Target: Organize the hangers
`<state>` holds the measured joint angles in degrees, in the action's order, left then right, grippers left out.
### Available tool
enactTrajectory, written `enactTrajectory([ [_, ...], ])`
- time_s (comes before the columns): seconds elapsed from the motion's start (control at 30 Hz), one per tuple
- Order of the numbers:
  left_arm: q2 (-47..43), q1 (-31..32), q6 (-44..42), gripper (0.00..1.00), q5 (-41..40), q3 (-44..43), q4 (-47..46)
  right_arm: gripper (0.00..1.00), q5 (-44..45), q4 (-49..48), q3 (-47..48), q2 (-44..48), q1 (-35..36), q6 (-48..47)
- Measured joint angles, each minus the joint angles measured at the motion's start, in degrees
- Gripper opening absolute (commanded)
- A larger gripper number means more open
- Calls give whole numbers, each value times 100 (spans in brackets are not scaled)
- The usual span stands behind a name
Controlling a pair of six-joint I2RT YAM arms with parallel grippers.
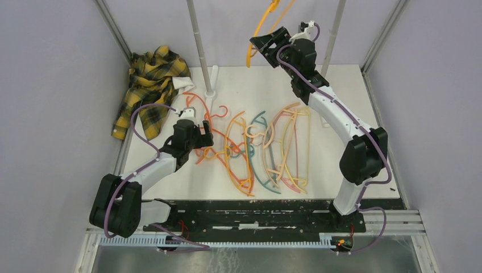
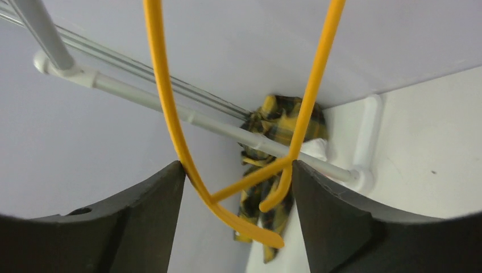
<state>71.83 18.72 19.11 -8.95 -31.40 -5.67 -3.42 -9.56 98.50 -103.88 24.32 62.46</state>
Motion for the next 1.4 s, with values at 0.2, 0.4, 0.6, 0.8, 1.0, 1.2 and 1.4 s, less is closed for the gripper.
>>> enactTrajectory([
  [0.2, 2, -2, 0, 99, -15, 0, 0, 100, 42, 221, -1176, 909, -7, -623],
  [0.4, 125, 0, 0, 99, -17, 0, -44, 100, 267, 481, -2597, 2636, 96, -1482],
  [0.6, 411, 0, 0, 100, -22, 0, -83, 88, 1008, 1222, -3515, 3604, 1075, -2476],
  [0.8, 450, 0, 2, 99, -15, 37, -149, 67, 1513, 2179, -4131, 2927, 2295, -3062],
  [1.0, 337, 0, 136, 99, -74, 149, -149, 65, 1622, 2791, -4275, 1926, 3329, -3254],
  [1.2, 90, -4, 254, 99, -284, 146, -28, 64, 1617, 2820, -4197, 1438, 4030, -3289],
  [1.4, -13, -109, 317, 99, -448, 146, 118, 62, 1580, 2758, -4039, 940, 4210, -3283],
])
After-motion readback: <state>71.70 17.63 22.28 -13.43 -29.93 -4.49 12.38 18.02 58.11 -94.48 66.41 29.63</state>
